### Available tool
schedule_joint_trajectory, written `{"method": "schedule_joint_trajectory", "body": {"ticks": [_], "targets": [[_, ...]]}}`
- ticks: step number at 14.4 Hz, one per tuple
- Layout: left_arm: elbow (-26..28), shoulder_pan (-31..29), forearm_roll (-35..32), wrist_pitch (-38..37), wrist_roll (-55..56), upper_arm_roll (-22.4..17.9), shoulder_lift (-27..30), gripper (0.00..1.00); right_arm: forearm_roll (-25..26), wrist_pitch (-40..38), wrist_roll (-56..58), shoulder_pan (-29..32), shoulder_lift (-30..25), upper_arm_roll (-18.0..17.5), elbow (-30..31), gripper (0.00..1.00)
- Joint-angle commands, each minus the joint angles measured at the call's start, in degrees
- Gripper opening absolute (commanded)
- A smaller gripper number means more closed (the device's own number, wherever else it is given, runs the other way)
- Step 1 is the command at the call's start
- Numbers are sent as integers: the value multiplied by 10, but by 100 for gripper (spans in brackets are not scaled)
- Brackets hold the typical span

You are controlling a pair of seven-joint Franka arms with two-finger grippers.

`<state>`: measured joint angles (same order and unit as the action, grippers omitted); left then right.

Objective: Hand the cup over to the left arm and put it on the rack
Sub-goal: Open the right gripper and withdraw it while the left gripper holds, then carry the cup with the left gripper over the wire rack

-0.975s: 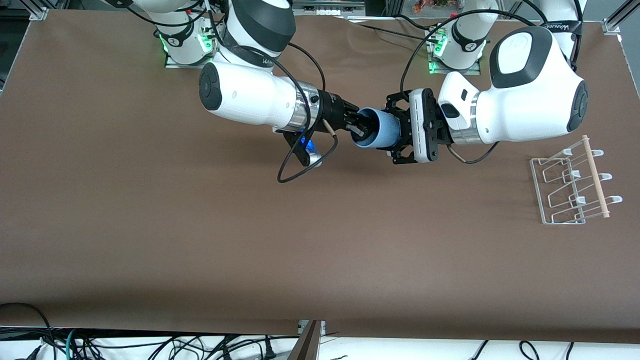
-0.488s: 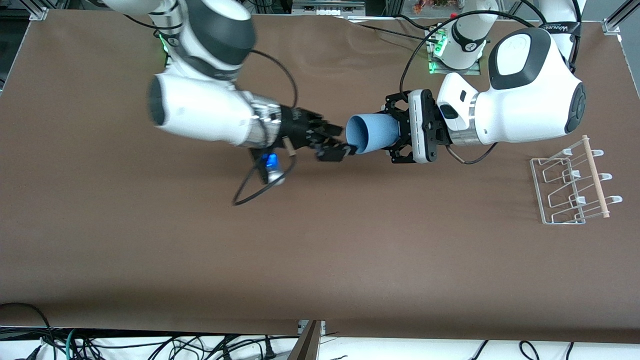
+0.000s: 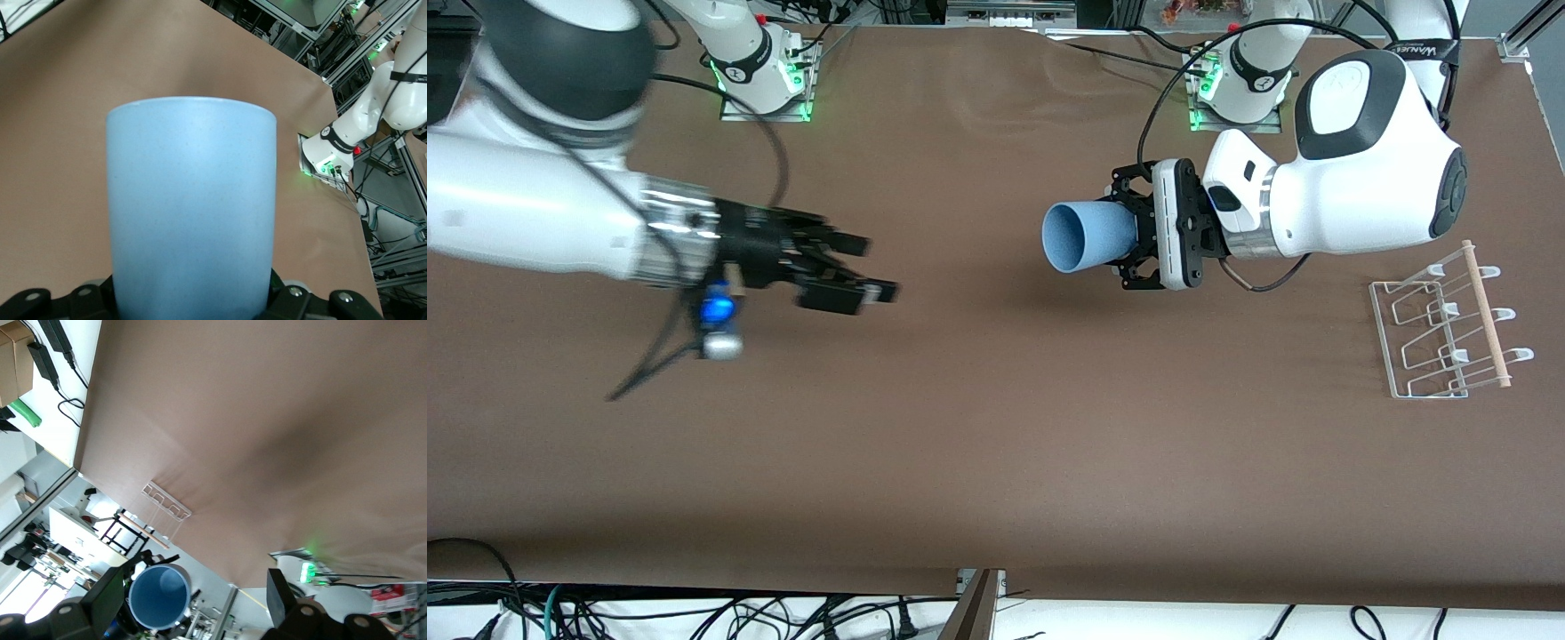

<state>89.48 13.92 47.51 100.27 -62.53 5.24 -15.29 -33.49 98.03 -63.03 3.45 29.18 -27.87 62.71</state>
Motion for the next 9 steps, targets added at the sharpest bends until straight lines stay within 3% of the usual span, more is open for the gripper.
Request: {"method": "schedule_joint_trajectory", "body": {"ticks": [1,4,6,9], "targets": [[-7,-18,0,-45,-1,-8,-1,3,18,-57,56,67,-36,10,7,99],[-5,-56,-43,-106,-1,-8,-3,3,110,-107,130,71,-57,39,8,99],[-6,-78,-114,-134,-1,-8,-3,2,169,-144,195,71,-63,55,10,99],[-4,-115,-213,-177,9,-8,-4,0,219,-170,251,71,-64,75,14,99]]}}
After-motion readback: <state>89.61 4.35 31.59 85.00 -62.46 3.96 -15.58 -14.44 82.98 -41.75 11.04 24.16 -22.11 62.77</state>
